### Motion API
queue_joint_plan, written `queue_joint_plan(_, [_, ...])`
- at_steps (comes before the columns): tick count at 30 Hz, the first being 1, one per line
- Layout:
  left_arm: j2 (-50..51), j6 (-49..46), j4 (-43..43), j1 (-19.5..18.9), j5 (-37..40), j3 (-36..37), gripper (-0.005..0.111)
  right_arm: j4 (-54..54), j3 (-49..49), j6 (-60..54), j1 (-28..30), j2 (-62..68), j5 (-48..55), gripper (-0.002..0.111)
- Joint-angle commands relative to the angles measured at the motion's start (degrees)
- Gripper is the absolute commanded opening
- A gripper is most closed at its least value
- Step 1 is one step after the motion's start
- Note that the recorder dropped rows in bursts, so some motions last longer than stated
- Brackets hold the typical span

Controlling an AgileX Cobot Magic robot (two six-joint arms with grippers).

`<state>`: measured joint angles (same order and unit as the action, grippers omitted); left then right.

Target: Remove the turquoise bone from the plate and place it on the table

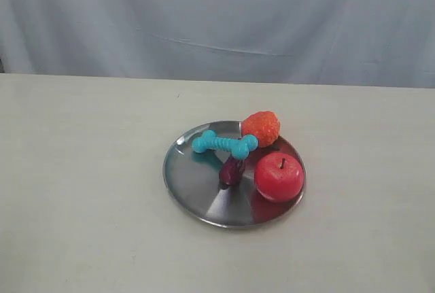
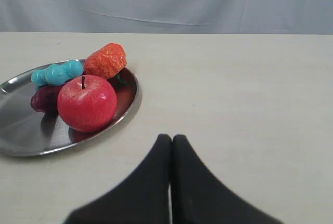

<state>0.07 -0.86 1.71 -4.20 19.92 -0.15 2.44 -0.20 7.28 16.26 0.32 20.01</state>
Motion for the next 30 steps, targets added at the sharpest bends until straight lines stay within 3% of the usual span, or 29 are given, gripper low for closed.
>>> queue_joint_plan(1, [-0.07, 0.24, 0.14, -0.26, -0.31, 0.15, 0.0, 0.45, 0.2, -0.23, 0.22, -0.32, -0.28, -0.001])
queue_joint_plan(10, [-0.07, 0.24, 0.14, -0.26, -0.31, 0.15, 0.0, 0.58, 0.2, -0.62, 0.22, -0.32, -1.54, -0.001])
queue_joint_plan(23, [-0.07, 0.24, 0.14, -0.26, -0.31, 0.15, 0.0, 0.58, 0.2, -0.62, 0.22, -0.32, -22.77, -0.001])
queue_joint_plan(30, [-0.07, 0.24, 0.14, -0.26, -0.31, 0.15, 0.0, 0.58, 0.2, -0.23, 0.22, -0.32, -24.67, -0.001])
